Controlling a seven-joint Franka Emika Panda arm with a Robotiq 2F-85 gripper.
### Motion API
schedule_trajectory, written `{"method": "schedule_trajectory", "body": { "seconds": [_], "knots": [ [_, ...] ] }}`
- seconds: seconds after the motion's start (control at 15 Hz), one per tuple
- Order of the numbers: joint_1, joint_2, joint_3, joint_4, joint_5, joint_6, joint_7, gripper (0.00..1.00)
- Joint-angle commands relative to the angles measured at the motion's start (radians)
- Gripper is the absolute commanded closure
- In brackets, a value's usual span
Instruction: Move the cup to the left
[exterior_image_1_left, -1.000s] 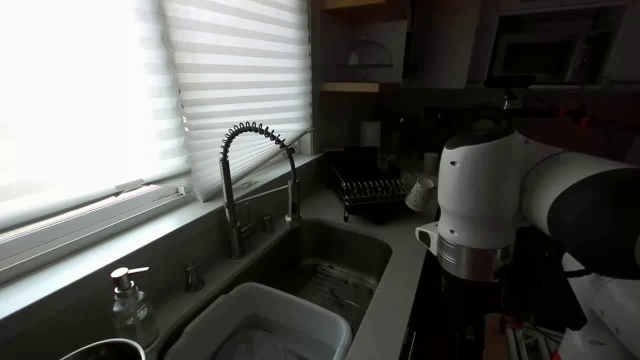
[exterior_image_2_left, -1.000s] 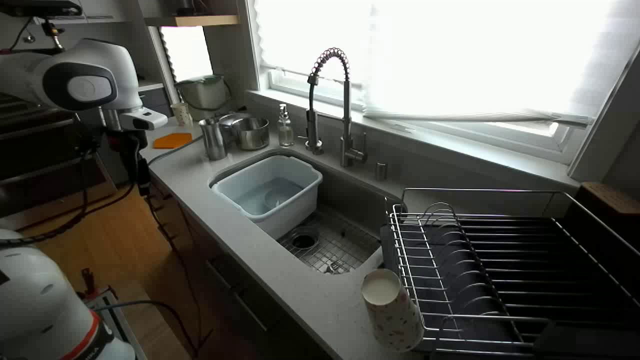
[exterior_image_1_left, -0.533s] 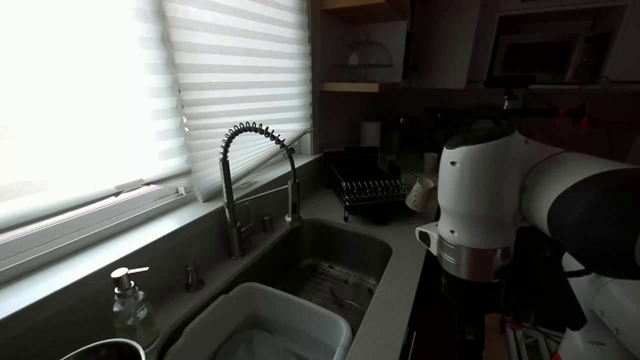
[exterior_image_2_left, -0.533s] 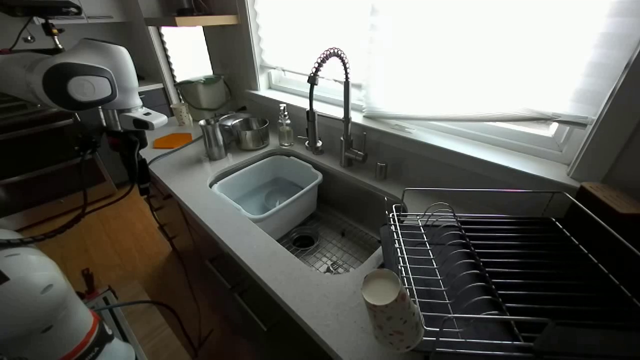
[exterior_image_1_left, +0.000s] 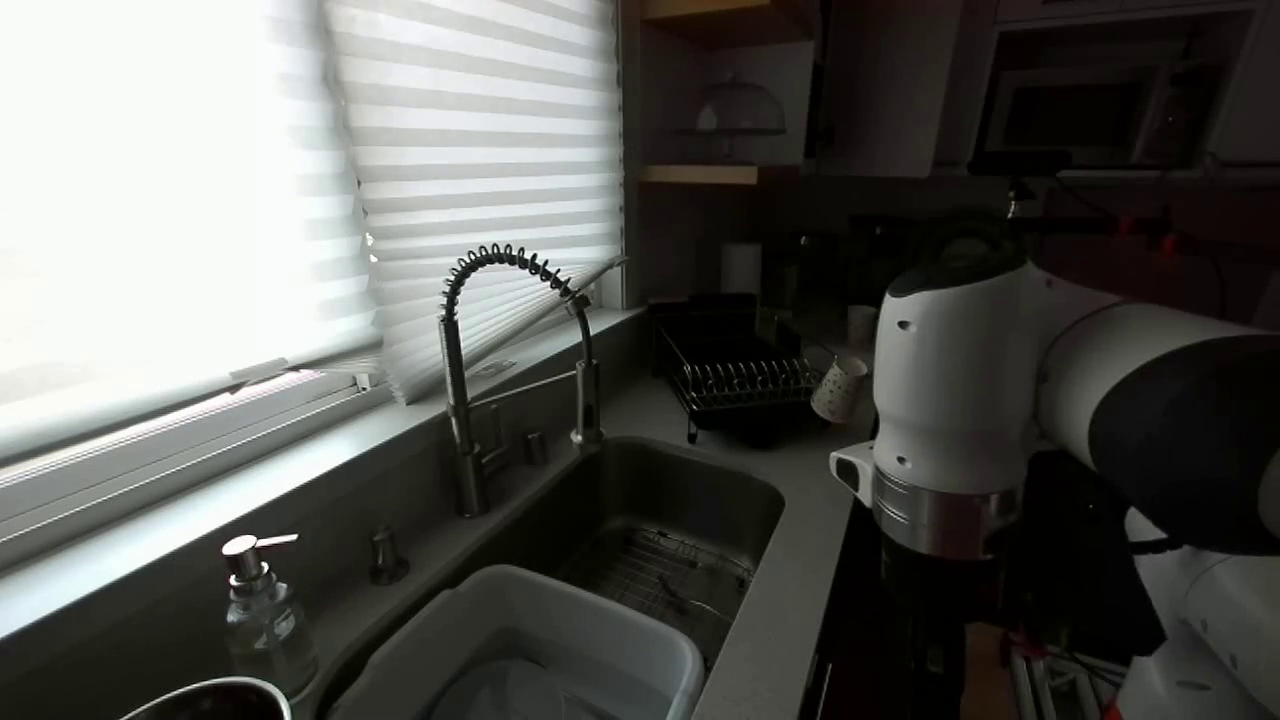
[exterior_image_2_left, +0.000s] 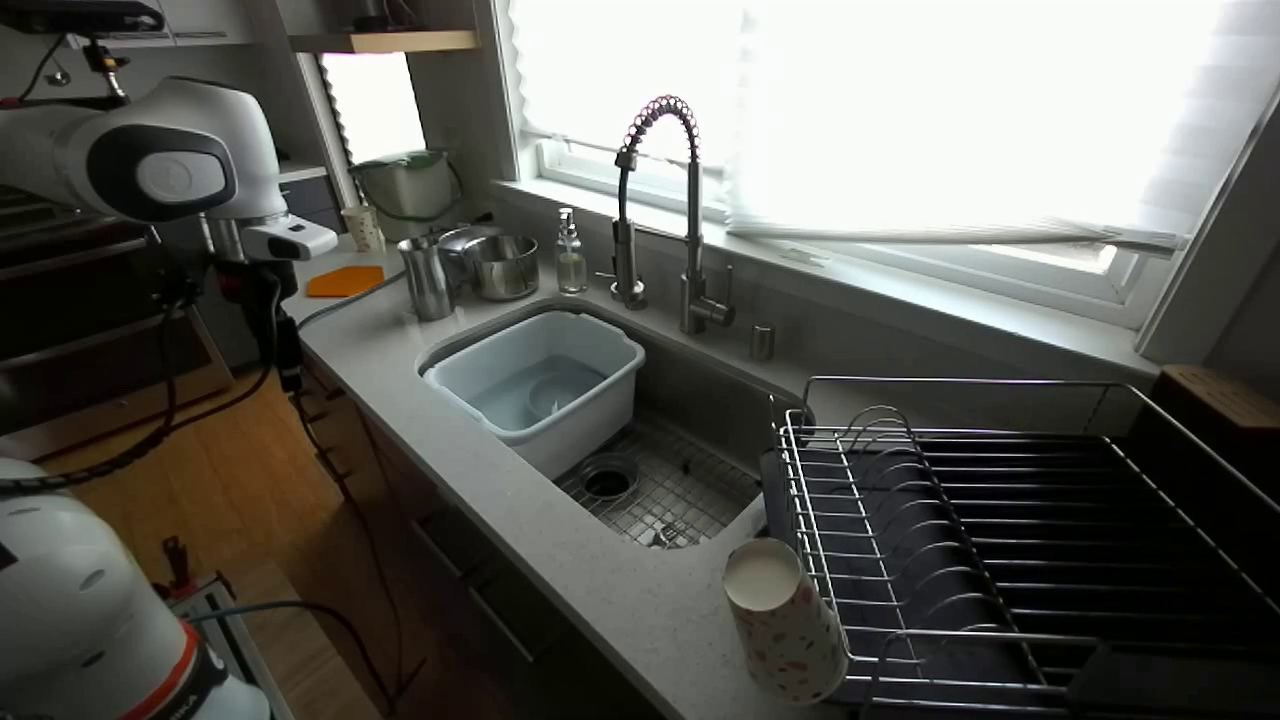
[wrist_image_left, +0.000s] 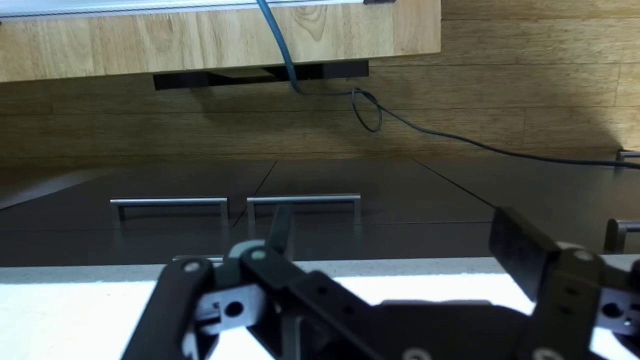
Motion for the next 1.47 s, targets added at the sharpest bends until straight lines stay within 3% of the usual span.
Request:
{"method": "schedule_trajectory", "body": {
  "seconds": [0.0,0.33,0.73,0.8,1.0,1.4],
  "knots": [
    [-0.063,-0.044,-0.032,-0.023,-0.056,-0.016,0.012,0.0],
    [-0.22,-0.155,-0.105,-0.04,-0.31,-0.057,-0.003,0.0],
    [-0.393,-0.32,-0.224,0.036,-0.577,-0.027,-0.026,0.0],
    [-0.355,-0.25,-0.197,0.036,-0.525,-0.036,-0.013,0.0],
    [-0.394,-0.312,-0.225,0.053,-0.557,-0.036,-0.029,0.0],
    [-0.394,-0.316,-0.223,0.05,-0.558,-0.036,-0.029,0.0]
  ]
}}
